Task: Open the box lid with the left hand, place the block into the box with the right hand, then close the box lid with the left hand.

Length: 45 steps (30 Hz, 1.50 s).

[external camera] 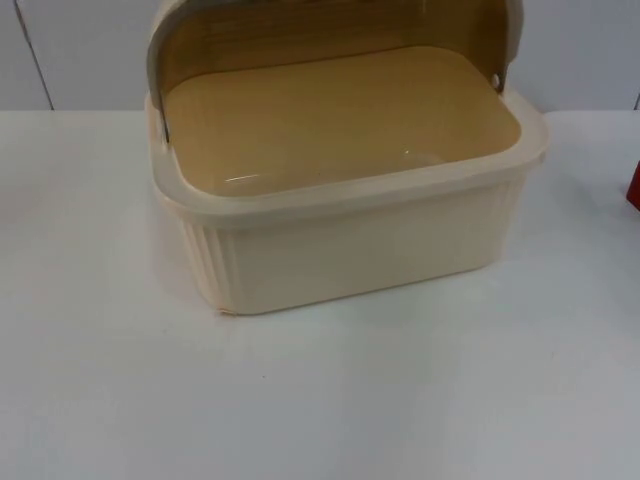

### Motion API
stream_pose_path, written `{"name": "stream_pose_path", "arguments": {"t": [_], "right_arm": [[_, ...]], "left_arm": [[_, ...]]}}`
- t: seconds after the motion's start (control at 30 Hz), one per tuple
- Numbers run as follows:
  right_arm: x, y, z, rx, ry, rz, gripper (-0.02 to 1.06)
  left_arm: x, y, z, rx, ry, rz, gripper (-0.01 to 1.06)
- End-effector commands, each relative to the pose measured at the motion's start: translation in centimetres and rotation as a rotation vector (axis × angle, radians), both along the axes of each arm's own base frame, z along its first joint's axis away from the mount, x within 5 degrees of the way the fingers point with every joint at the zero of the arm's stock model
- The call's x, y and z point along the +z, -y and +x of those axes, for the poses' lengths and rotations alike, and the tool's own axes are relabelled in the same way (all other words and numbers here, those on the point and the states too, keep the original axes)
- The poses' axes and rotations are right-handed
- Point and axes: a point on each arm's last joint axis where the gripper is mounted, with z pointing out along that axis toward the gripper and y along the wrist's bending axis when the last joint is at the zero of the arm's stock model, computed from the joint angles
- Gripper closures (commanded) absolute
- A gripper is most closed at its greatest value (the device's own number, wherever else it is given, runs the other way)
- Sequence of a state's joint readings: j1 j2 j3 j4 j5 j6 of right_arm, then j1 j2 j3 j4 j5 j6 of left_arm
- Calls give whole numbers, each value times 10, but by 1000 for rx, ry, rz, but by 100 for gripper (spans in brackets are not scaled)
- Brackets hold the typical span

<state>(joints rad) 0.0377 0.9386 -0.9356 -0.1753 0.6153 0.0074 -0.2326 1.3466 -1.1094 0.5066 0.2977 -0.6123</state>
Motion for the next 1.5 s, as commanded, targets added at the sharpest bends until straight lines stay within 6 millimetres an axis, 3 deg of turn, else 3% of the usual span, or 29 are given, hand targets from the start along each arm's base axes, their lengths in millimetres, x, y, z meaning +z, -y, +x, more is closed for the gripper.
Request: {"name": "stream_pose_path", "arguments": {"t": [0.0,0.1,0.17,0.4,0.6,0.8,1.0,1.47], "right_arm": [[5,0,0,-3,26,9,0],[5,0,1,-2,32,9,0],[5,0,1,-2,32,9,0],[5,0,1,-3,29,9,0],[4,0,0,-3,20,9,0],[4,0,0,-3,20,12,0],[5,0,1,-1,30,11,0],[4,0,0,-3,20,11,0]], "left_arm": [[-5,-7,3,-2,-65,225,105],[-4,-10,8,-25,-58,379,105],[-5,-9,9,-32,-51,384,105],[-13,-6,10,26,-110,164,105],[-10,-1,11,-4,-77,108,105],[-26,-16,19,19,-180,-39,105],[-35,-13,18,-128,-258,-47,105],[-28,-17,22,-103,-172,-5,105]]}}
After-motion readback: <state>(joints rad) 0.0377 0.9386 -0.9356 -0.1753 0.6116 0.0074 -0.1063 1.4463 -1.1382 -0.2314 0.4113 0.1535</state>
